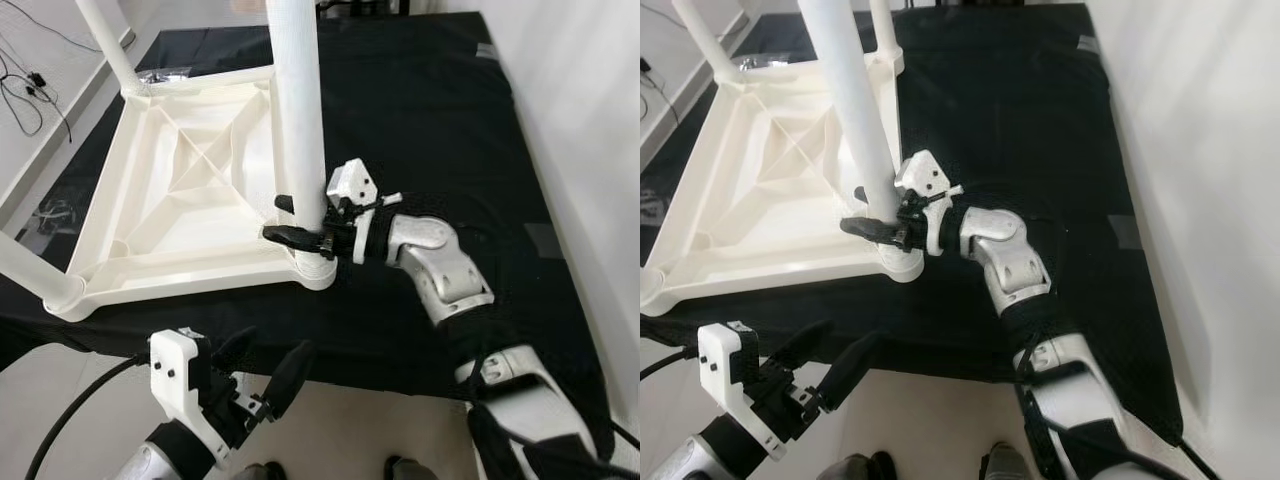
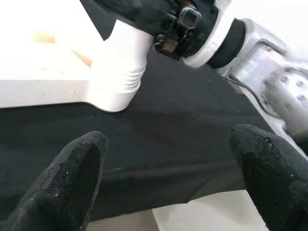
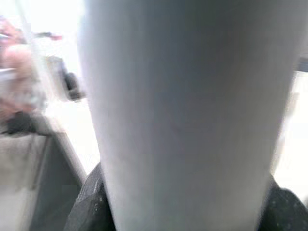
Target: Building children table
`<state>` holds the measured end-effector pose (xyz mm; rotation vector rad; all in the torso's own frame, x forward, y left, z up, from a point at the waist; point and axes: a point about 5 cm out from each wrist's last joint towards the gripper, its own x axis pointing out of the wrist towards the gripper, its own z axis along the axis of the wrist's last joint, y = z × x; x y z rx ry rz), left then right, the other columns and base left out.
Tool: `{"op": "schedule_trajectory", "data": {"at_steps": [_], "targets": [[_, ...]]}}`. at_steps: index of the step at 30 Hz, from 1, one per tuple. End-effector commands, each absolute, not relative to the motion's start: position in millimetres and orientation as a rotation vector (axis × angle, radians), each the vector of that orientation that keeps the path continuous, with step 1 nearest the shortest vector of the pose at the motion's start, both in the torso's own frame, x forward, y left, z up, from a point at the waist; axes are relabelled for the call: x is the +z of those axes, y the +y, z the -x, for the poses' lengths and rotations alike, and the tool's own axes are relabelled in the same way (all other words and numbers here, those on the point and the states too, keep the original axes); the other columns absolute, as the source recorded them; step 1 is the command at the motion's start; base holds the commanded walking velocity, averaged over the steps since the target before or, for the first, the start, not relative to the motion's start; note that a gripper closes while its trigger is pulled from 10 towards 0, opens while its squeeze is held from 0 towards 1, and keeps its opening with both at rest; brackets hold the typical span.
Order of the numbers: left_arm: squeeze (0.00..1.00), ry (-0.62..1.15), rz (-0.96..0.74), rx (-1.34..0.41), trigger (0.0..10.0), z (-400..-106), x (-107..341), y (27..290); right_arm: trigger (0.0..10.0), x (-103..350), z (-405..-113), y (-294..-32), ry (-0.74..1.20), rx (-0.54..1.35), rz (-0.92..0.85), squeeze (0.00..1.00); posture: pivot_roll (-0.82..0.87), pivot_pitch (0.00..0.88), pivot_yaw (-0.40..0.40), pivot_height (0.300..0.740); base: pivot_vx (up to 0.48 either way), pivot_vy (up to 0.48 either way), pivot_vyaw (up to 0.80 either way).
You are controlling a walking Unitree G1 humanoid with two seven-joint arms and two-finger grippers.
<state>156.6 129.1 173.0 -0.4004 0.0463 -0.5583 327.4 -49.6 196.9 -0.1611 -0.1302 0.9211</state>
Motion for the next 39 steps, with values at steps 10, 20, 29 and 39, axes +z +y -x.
{"op": "schedule_trajectory", "data": {"at_steps": [10, 20, 29, 39], "targets": [[0.00, 0.073, 0.384, -0.539, 10.0, -169.2, 160.6, 136.8, 10.0, 119.3, -286.3, -24.0, 0.192, 0.545, 0.218, 0.00, 0.08, 0.232, 0.041, 0.740, 0.000, 0.000, 0.00], [0.00, 0.035, 0.385, -0.520, 10.0, -191.3, 154.4, 142.1, 10.0, 137.5, -303.4, -25.6, 0.189, 0.457, 0.074, 0.00, 0.05, 0.168, 0.027, 0.740, 0.000, 0.000, 0.00], [0.00, -0.002, 0.359, -0.500, 10.0, -202.1, 154.3, 143.6, 10.0, 171.9, -325.4, -34.6, 0.033, 0.653, -0.067, 1.00, 0.04, 0.130, 0.015, 0.740, 0.000, 0.000, 0.00], [0.00, -0.039, 0.350, -0.483, 10.0, -212.5, 152.6, 145.4, 10.0, 211.5, -347.6, -52.5, -0.149, 0.967, 0.047, 0.00, 0.05, 0.103, 0.006, 0.740, 0.000, 0.000, 0.00]]}}
